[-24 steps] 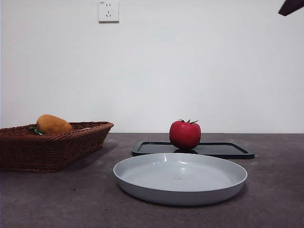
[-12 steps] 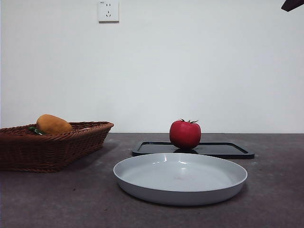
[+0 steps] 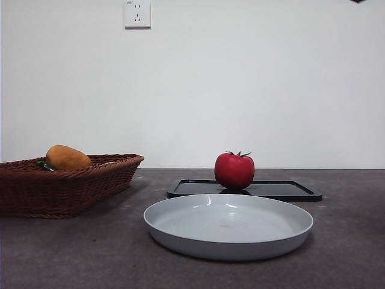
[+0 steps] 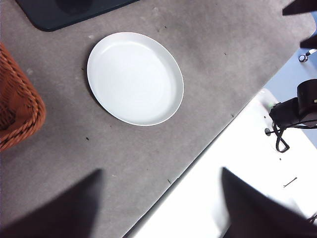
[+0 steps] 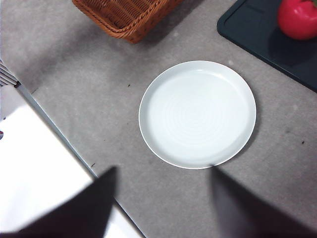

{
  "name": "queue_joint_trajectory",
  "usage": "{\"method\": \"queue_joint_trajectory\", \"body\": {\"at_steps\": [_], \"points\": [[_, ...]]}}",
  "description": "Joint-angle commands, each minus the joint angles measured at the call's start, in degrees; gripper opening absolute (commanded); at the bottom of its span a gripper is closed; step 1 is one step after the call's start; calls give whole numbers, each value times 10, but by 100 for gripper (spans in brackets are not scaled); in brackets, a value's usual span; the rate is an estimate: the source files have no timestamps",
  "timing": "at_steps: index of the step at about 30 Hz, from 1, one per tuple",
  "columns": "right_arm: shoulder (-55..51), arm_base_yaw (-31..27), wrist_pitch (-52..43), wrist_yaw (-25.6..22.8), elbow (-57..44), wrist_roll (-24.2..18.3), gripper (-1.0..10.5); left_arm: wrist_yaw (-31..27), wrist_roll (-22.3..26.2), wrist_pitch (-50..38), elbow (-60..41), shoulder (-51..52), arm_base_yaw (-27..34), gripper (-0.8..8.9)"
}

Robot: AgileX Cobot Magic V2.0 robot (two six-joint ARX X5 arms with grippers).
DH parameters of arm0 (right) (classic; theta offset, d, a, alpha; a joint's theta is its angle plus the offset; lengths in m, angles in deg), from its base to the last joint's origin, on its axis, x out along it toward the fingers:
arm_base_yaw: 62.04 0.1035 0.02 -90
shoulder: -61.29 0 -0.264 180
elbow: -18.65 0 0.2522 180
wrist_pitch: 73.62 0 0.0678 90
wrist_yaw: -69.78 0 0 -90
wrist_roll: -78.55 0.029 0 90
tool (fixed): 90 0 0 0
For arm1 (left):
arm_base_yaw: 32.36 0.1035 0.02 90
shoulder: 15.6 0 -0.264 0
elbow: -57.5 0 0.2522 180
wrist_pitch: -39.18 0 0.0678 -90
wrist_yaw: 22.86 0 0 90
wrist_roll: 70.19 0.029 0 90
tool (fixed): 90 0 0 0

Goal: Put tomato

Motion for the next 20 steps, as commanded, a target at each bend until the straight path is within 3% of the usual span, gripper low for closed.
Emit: {"method": "queue_joint_trajectory", "body": {"at_steps": [1, 3, 20], "points": [[3, 4, -5, 1, 3, 5, 73, 3, 5, -3, 14, -2, -2, 80], [3, 4, -5, 1, 3, 4, 9, 3, 5, -3, 14, -2, -2, 5], [3, 3, -22, 0, 3, 6, 10, 3, 6, -3, 14, -2, -2, 7]]}}
